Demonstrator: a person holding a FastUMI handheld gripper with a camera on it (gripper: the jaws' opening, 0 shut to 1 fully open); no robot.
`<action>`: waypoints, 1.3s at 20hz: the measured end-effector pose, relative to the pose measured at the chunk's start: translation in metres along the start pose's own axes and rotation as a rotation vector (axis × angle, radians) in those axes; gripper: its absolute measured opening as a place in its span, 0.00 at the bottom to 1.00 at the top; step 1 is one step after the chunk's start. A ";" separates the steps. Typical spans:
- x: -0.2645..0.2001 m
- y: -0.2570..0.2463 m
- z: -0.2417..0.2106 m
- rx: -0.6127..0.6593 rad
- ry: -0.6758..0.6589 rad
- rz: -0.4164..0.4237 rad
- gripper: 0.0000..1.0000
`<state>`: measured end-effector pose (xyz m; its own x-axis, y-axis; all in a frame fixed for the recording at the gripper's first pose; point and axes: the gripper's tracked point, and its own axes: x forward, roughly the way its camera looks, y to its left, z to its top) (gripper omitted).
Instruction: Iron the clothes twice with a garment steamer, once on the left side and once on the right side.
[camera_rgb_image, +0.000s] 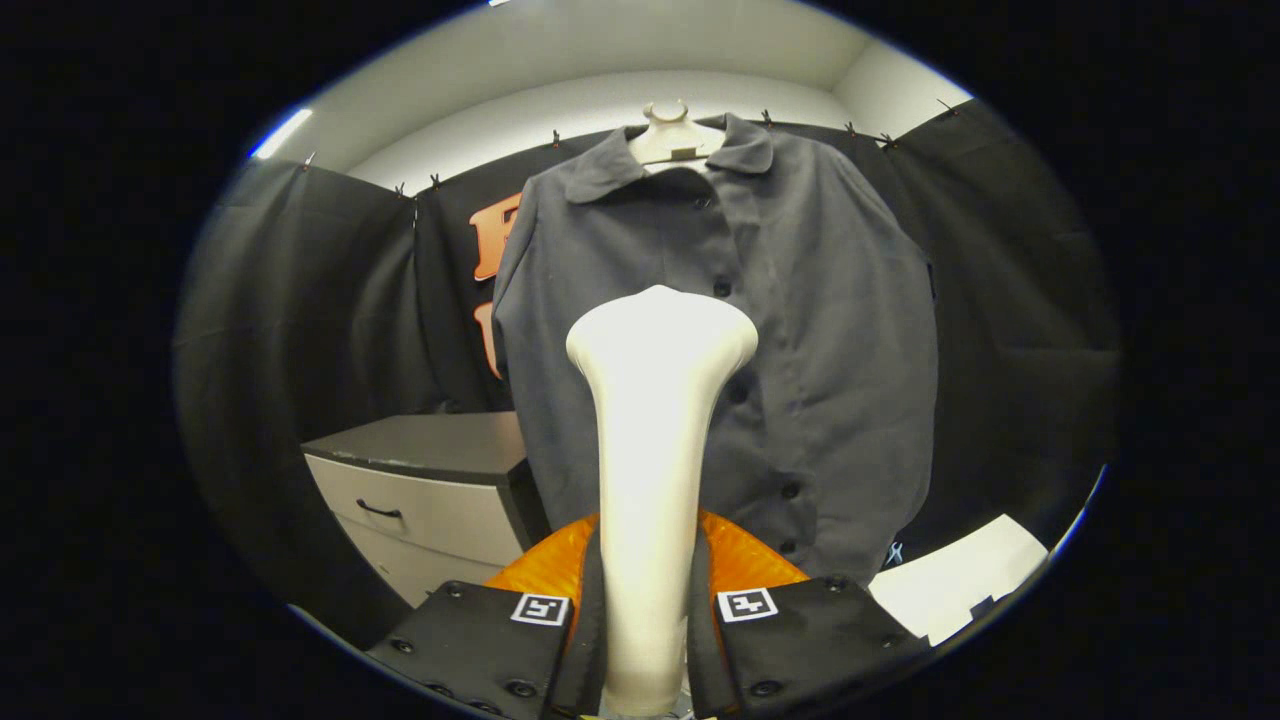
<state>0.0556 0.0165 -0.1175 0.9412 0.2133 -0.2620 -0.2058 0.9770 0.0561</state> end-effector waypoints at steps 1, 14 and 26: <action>-0.001 -0.011 0.018 -0.008 -0.023 -0.013 0.40; 0.036 -0.125 0.117 -0.032 -0.089 -0.144 0.40; 0.069 -0.140 0.101 -0.038 -0.023 -0.149 0.40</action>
<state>0.1767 -0.1050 -0.0459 0.9679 0.0662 -0.2424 -0.0728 0.9972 -0.0184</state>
